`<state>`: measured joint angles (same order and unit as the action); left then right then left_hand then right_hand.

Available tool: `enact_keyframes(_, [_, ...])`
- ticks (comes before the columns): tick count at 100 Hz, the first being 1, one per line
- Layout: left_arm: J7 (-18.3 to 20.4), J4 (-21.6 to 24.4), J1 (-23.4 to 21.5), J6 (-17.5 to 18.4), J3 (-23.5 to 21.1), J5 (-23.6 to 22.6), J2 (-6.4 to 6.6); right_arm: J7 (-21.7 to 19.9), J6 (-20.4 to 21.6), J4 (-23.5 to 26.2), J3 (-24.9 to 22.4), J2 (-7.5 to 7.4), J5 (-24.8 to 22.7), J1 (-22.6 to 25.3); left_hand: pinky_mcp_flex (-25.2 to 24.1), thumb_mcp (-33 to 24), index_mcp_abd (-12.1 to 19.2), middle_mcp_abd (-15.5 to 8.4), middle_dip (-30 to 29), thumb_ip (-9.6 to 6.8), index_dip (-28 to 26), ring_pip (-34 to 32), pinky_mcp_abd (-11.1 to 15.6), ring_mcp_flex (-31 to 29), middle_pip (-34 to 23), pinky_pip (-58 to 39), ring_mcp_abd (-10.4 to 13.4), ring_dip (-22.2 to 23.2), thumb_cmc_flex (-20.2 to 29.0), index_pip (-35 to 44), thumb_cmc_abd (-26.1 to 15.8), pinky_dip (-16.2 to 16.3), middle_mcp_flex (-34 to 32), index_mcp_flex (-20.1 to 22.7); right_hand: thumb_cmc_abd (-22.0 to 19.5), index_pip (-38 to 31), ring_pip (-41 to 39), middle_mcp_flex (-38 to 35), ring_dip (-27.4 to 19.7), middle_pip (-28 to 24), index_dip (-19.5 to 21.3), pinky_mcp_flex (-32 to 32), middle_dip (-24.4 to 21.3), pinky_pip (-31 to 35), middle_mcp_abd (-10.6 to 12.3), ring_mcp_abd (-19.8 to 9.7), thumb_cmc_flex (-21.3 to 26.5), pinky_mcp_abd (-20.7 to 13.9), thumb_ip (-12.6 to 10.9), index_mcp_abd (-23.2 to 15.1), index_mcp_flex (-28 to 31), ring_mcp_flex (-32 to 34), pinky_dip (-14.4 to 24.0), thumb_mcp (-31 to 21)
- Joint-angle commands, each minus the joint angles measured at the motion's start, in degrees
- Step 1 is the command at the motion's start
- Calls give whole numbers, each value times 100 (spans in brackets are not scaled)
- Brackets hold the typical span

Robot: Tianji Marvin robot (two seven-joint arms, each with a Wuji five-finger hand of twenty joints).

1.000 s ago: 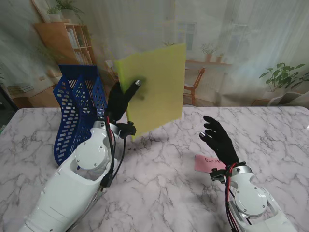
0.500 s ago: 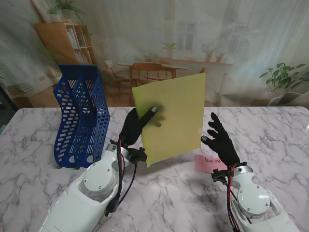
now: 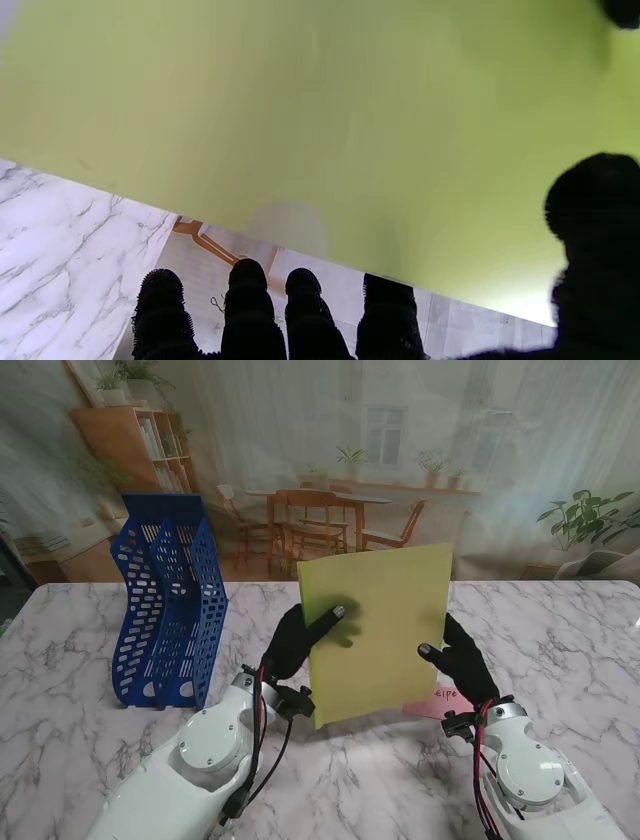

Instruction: Open the sliding file folder, put the receipt in and insert it into the document holder

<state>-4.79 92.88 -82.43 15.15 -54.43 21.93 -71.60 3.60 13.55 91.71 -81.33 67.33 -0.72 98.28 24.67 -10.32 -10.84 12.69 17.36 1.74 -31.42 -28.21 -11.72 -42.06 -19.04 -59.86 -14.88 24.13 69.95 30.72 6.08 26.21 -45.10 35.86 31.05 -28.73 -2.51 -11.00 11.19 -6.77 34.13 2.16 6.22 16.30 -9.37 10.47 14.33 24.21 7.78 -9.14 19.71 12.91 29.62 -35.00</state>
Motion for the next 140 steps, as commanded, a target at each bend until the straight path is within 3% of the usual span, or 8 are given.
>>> enact_keyframes(1, [82, -64, 52, 8, 34, -73, -10, 0, 41, -10, -13, -4, 29, 16, 191, -316, 302, -14, 51, 45, -163, -202, 166, -102, -30, -403, -147, 59, 402, 303, -229, 141, -165, 293, 280, -525, 256, 136, -101, -135, 295, 111, 65, -94, 118, -267, -122, -312, 140, -434, 453, -81, -14, 70])
enact_keyframes(21, [19, -233, 208, -107, 48, -63, -61, -70, 65, 147, -71, -24, 76, 116, 193, -320, 292, -7, 50, 39, -160, -207, 167, -106, -32, -411, -152, 62, 402, 284, -225, 136, -161, 299, 349, -1837, 68, 12, 54, -1973, 937, -162, 1077, 93, -207, -145, 747, -262, 31, -452, 1905, 414, 108, 455])
enact_keyframes(43, [67, -418, 362, -221, 101, 94, -112, -293, 101, 439, -77, -88, 86, 250, 193, -334, 266, 15, 42, 40, -131, -204, 136, -100, -27, -422, -171, 62, 402, 251, -210, 133, -168, 317, 609, -2751, -455, -1322, 331, -2565, 1051, -843, 1685, 455, -27, 46, 2291, -39, 253, -639, 2650, 1574, 112, 1029])
enact_keyframes(60, [153, -504, 446, -277, 162, 238, -136, -233, 88, 552, 12, -66, 205, 259, 187, -331, 273, 12, 35, 39, -121, -197, 113, -103, -20, -423, -169, 59, 402, 237, -207, 131, -174, 327, 931, -3066, -639, -1553, 310, -2319, 889, -1301, 1527, 1140, -119, 57, 2213, -38, 668, -840, 2027, 1973, -87, -963])
enact_keyframes(87, [276, -628, 519, -353, 285, 297, -152, -266, 102, 638, 85, -32, 688, 254, 187, -341, 259, 27, 26, 39, -99, -189, 86, -111, -7, -431, -197, 57, 402, 209, -190, 133, -191, 346, 465, -2907, -949, -2457, 225, -1928, 25, -2179, 913, 3423, 205, -104, 2533, -11, 581, -707, 1580, 3107, -777, -1377])
enact_keyframes(102, [270, -720, 597, -406, 325, 341, -187, -226, 39, 674, 96, -8, 815, 247, 170, -350, 172, 65, 9, 41, 76, -184, 45, -105, 24, -434, -207, 58, 402, 7, -161, 137, -170, 267, 228, -3096, -2193, -4587, 787, -2315, -234, -3515, 1007, 5504, 207, -180, 2981, -167, 503, -457, 2181, 5030, -752, -1556])
enact_keyframes(121, [323, -762, 683, -471, 314, 393, -192, -33, 99, 662, 137, 34, 788, 215, 95, 841, -130, 78, -59, -227, 394, -151, 61, -27, 48, -365, -267, 73, 221, -741, 48, 125, -33, -425, 345, -3444, -4217, -5459, 1833, -3823, 129, -4463, 2301, 6930, 65, -46, 3263, -406, 581, -410, 2291, 6161, -459, -2532])
enact_keyframes(140, [400, -809, 744, -553, 238, 128, -135, 247, 238, 717, 105, 105, 913, 269, -406, 953, -151, 102, -260, -405, 1137, 110, 112, 571, 399, 123, -315, 101, -631, -1988, 227, 18, 1140, -1364, 324, -3542, -4982, -5427, 2147, -4249, 221, -4618, 2687, 7098, -90, 7, 3322, -359, 589, -340, 2252, 6187, -363, -2717])
